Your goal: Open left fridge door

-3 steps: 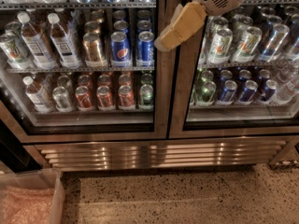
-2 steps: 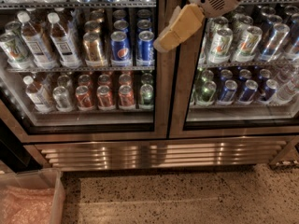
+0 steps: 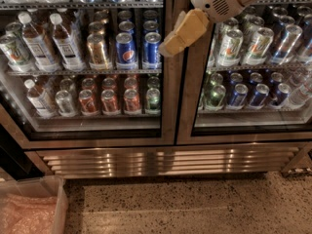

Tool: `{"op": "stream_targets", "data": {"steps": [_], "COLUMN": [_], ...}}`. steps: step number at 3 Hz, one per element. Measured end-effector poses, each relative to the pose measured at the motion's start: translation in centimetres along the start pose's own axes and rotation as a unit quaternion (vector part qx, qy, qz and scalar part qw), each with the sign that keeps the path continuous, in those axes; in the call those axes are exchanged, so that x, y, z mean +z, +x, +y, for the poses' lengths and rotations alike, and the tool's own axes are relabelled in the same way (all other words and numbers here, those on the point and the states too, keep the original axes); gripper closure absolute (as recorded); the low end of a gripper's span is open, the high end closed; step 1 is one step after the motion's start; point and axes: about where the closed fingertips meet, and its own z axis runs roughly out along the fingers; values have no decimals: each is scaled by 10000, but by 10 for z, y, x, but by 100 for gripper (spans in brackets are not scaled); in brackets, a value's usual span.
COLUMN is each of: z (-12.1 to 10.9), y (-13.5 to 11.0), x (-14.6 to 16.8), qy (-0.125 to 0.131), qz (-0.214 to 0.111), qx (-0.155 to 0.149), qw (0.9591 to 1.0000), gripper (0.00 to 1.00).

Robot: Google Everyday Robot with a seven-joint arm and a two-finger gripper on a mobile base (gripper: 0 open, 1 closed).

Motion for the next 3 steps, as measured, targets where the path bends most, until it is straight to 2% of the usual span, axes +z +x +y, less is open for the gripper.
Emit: {"op": "stream_targets", "data": {"steps": [1, 2, 3], "z": [-4, -5, -5], "y": [-1, -1, -1], "x": [1, 2, 2], "qy": [-10, -80, -80], "qz": [-52, -94, -94], "qx": [11, -23, -24], "qw": [10000, 9999, 9999], "gripper": [0, 18, 41]}}
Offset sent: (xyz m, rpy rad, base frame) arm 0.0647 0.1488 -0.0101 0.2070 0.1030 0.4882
